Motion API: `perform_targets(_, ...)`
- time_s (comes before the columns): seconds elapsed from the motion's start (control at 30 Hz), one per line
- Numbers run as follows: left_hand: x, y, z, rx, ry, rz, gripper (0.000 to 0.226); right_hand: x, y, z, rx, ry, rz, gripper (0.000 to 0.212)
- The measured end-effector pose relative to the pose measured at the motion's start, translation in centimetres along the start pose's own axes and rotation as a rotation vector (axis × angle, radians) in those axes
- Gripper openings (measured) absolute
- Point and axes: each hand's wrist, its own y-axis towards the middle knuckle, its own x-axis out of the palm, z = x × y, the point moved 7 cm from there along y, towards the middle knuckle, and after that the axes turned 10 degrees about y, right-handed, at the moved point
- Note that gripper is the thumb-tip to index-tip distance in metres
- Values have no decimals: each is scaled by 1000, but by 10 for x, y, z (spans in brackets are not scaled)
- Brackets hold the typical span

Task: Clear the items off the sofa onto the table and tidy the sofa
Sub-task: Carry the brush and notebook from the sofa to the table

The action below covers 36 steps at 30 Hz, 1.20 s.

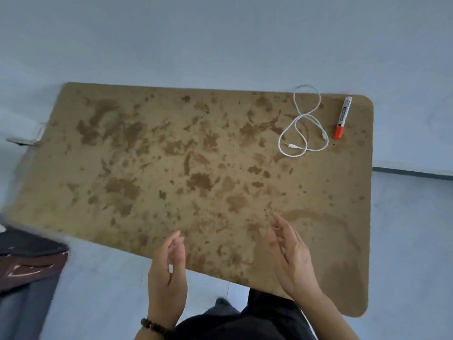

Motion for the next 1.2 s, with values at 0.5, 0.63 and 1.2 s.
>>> perform_targets(0.5, -229, -294, -285, -223, -293, 776, 27, 228, -252, -67, -424, -233, -559, 41)
perform_targets(0.63, -258, -402, -385, -451, -400, 917, 33, 300, -345, -54, -450, -308, -813, 45)
perform_targets(1.2, -422, -484, -630, -779, -489, 1302, 31, 697, -531, -48, -611, -434, -1335, 46)
